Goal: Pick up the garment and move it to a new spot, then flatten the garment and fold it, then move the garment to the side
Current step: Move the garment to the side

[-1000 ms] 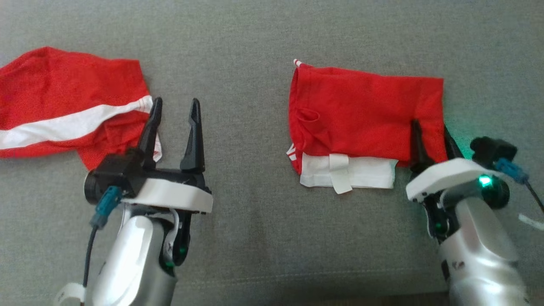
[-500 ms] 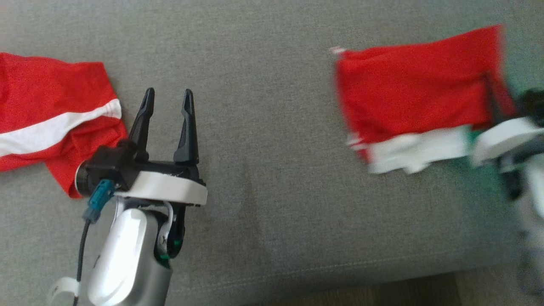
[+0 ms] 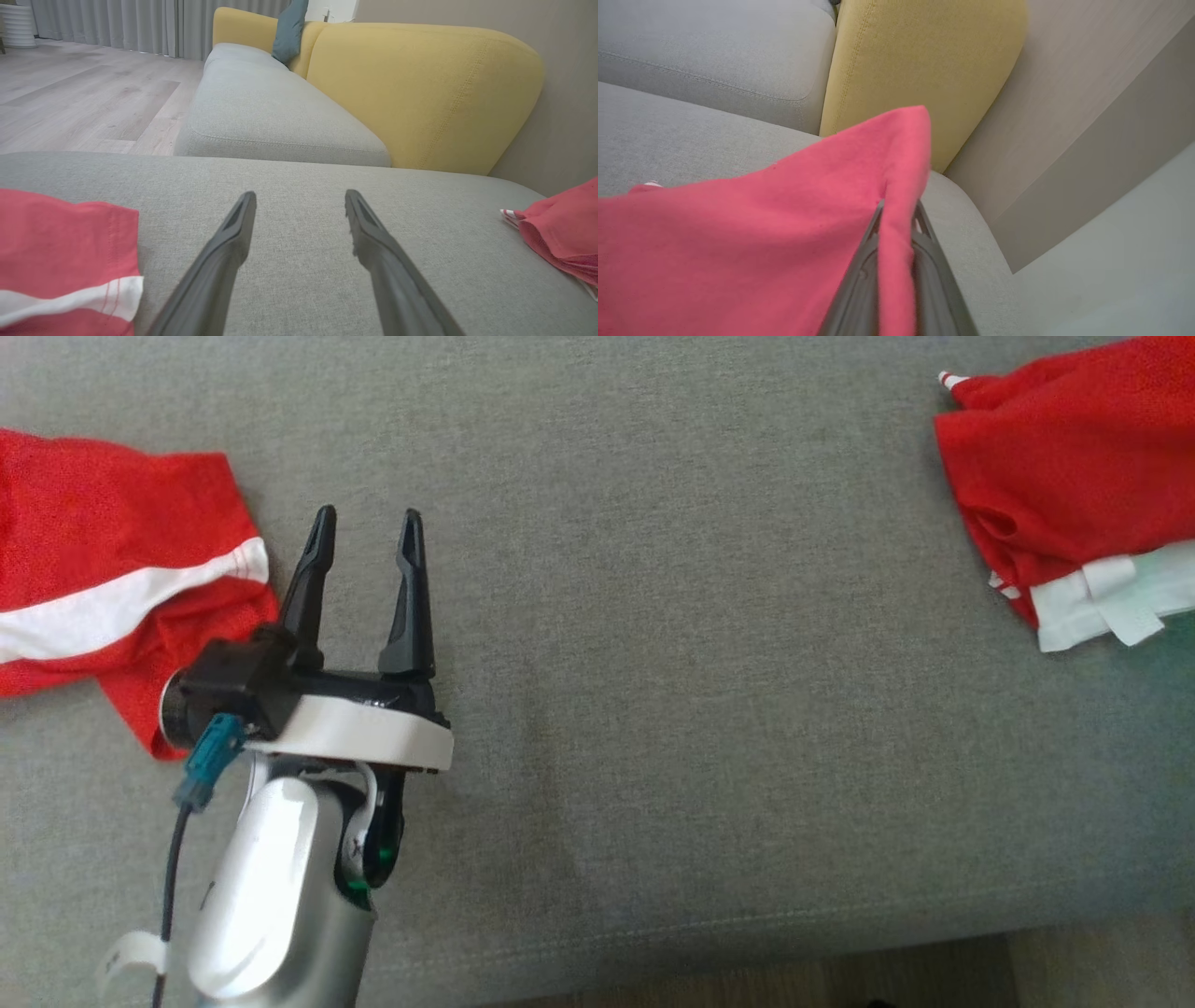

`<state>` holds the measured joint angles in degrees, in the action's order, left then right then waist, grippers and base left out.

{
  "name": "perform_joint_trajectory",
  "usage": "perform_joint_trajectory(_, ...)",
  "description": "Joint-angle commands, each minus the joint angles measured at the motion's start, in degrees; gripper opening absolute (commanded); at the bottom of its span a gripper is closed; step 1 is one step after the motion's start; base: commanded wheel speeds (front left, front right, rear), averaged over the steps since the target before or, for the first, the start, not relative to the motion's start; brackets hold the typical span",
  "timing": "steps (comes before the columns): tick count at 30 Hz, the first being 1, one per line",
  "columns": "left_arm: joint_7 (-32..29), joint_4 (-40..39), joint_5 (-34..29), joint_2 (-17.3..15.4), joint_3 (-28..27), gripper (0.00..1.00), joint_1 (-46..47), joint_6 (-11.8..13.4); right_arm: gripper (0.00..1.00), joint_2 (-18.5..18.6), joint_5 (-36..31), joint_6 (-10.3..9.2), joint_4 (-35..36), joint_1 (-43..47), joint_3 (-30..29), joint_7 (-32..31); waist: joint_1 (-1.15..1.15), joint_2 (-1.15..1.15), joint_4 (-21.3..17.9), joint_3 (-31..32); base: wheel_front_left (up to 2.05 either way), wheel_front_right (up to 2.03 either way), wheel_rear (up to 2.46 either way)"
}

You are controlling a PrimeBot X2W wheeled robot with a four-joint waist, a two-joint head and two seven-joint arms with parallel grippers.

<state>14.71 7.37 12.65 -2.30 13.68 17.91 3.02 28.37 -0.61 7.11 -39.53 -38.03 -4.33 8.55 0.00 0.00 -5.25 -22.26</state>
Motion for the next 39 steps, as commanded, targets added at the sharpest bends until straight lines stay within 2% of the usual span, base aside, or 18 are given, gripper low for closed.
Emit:
perform_joint_trajectory(1,0.3,-1.9,-0.3,-0.6,-2.3,1.0,1.5,-0.3,0.0,2.4,1.2,0.37,1.9,-0.5,0.6,0.4,0.0,0.0,0.2,-0.1,0.0,0.0,0.0)
perform_joint_trajectory(9,0.3,-1.8,-0.3,-0.6,-2.4,1.0,1.4,-0.3,0.0,2.2,2.3,0.37,2.8,-0.1,-0.2,0.6,0.0,0.0,0.4,-0.3,0.0,0.0,0.0)
perform_joint_trajectory(10,0.3,-1.8,-0.3,-0.6,-2.4,1.0,1.4,-0.3,0.3,2.0,2.7,0.37,2.9,0.0,0.0,0.7,0.0,0.0,0.4,-0.2,0.0,0.0,0.0)
perform_joint_trajectory(11,0.3,-1.8,-0.3,-0.6,-2.5,1.0,1.3,-0.3,0.69,1.9,2.9,0.37,3.0,0.1,0.0,0.8,0.0,0.0,0.4,-0.2,0.0,0.0,0.0)
perform_joint_trajectory(12,0.3,-1.7,-0.3,-0.6,-2.5,1.0,1.3,-0.3,1.0,1.7,3.2,0.37,3.2,0.2,0.0,0.9,0.0,0.0,0.3,-0.1,0.0,0.0,0.0)
perform_joint_trajectory(21,0.3,-1.1,0.3,-0.6,-1.9,1.0,1.1,-0.2,1.0,0.3,5.0,0.37,5.2,0.2,-0.2,1.7,0.0,0.0,0.3,1.3,0.0,0.0,0.0)
perform_joint_trajectory(25,0.3,-0.9,1.0,-0.6,-1.7,1.0,0.9,0.0,1.0,-2.0,5.6,0.37,7.1,0.5,0.6,2.8,0.0,0.0,0.6,3.0,0.0,0.0,0.0)
perform_joint_trajectory(28,0.3,-1.0,1.4,-0.6,-1.8,1.0,0.3,0.3,1.0,-5.3,6.2,0.37,9.1,1.5,1.7,3.5,0.0,0.0,1.0,4.9,0.0,0.0,0.0)
perform_joint_trajectory(29,0.3,-1.1,1.7,-0.6,-1.8,1.0,-0.1,0.5,1.0,-7.9,6.7,0.37,10.6,2.7,2.3,3.8,0.0,0.0,1.3,6.5,0.0,0.0,0.0)
perform_joint_trajectory(31,0.3,-1.3,1.9,-0.6,-1.9,1.0,-0.7,0.7,1.0,-10.6,7.4,0.37,11.9,4.3,2.6,4.1,0.0,0.0,1.6,8.3,0.0,0.0,0.0)
perform_joint_trajectory(35,0.3,-1.9,1.7,-0.6,-0.8,1.0,-2.2,-1.1,1.0,-16.5,9.2,0.37,14.8,8.1,2.7,5.1,0.0,0.0,2.2,11.5,0.0,0.0,0.0)
perform_joint_trajectory(39,0.3,-2.2,2.2,-0.6,-1.4,1.0,-4.3,-0.2,1.0,-21.4,10.1,0.37,17.3,12.8,4.1,5.9,0.0,0.0,2.7,14.5,0.0,0.0,0.0)
